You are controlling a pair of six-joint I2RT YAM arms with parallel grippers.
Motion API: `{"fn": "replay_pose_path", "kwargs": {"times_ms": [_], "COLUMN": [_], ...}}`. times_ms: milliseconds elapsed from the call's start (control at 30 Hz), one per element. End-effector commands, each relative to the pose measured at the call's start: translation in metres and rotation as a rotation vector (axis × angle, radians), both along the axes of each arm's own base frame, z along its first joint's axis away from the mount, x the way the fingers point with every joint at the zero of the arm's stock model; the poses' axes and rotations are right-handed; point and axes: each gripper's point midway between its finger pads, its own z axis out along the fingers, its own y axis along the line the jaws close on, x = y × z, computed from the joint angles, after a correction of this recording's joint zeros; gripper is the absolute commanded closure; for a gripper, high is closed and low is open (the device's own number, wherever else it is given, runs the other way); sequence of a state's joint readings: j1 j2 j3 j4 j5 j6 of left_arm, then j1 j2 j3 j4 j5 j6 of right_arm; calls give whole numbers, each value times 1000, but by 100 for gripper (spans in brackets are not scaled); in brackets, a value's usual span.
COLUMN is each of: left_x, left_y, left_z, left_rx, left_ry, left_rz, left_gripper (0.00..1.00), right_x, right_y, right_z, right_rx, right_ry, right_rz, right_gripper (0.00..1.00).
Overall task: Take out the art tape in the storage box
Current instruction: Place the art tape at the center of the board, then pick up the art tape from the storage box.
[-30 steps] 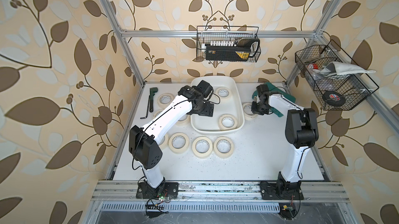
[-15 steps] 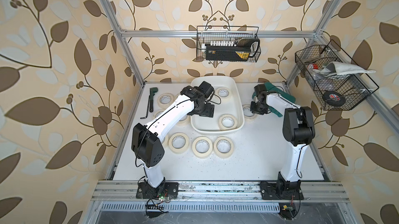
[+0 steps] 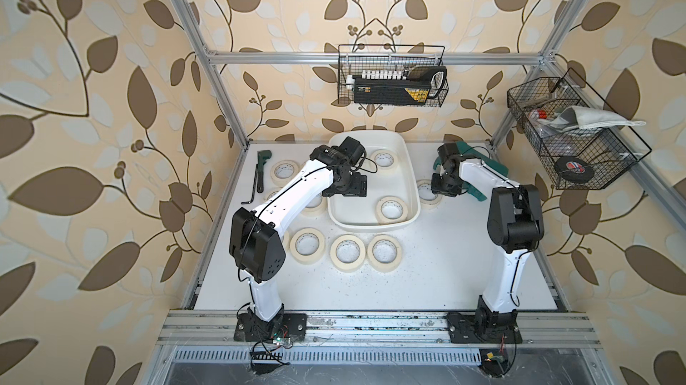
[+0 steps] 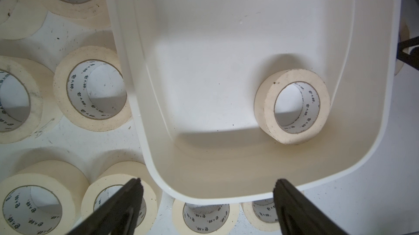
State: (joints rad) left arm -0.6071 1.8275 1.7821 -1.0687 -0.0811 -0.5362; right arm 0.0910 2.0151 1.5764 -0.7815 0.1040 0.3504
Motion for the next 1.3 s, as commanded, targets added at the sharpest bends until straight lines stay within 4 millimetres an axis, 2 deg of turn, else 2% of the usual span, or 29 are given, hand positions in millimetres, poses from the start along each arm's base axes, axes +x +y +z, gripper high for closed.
{"fn": "replay_pose_path", "kwargs": {"times_ms": [0, 200, 400, 600, 833, 1033, 1267], "left_x": [20, 49, 87, 127, 170, 201, 226], "left_y": [-8, -16, -9, -3, 4, 4, 3], "left_z": [13, 9, -1, -21, -42, -59, -76], "left_rx": [-80, -110, -115, -51, -54, -41, -67], "left_ry": [-25, -23, -31, -98, -144, -210, -257], "left_rz": [57, 110, 224, 285, 336, 346, 366], "left_gripper": [6, 3, 4, 7, 11, 13, 18], "right_x": [-1, -18, -33, -41, -50, -56, -61], "right_y": [13, 34, 56, 66, 72, 75, 76], "right_z": [52, 85, 105, 114, 117, 122, 125], "right_rx": [23, 84, 127, 156, 169, 176, 178], "right_ry": [-98, -160, -203, -219, -221, -232, -232], "right_rz": [17, 54, 99, 119, 136, 146, 153], "right_gripper": [55, 55, 54, 54, 54, 53, 53]}}
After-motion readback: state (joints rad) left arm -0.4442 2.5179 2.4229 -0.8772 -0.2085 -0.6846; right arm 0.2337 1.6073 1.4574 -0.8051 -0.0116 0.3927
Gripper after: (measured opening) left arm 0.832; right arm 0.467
